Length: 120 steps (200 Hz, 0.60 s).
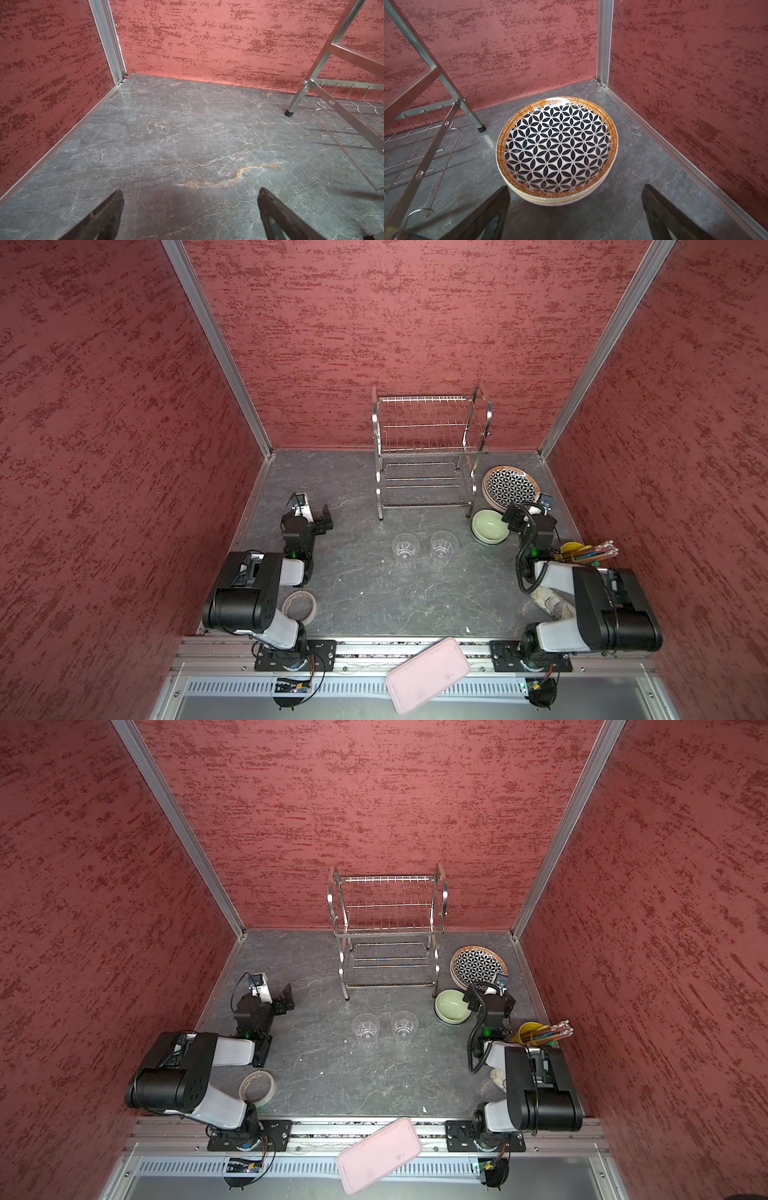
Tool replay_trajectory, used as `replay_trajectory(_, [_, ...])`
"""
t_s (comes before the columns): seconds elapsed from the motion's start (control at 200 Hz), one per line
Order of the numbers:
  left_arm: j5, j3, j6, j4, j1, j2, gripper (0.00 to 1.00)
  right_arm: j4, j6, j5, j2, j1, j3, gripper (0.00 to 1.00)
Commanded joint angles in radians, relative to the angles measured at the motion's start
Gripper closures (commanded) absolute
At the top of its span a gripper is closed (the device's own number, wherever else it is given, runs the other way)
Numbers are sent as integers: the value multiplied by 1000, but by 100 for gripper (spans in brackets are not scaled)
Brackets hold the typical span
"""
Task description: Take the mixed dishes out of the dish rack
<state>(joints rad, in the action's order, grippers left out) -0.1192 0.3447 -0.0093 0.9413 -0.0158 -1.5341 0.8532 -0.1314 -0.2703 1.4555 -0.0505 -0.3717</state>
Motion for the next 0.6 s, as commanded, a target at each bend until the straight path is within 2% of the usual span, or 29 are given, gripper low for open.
replay_trajectory(0.0, [19, 16, 13, -8, 8, -1, 0, 72, 22, 22, 24, -7, -4, 1])
replay_trajectory(0.17, [19, 16, 13, -6, 8, -1, 1, 83, 22, 27, 21, -8, 5, 1])
replay_trajectory(0.426, [20, 16, 13, -6, 8, -1, 1, 215, 24, 29, 12, -7, 82, 1])
replay_trajectory(0.596, [20, 17, 13, -6, 8, -1, 0, 273, 61, 128, 74, -8, 83, 1])
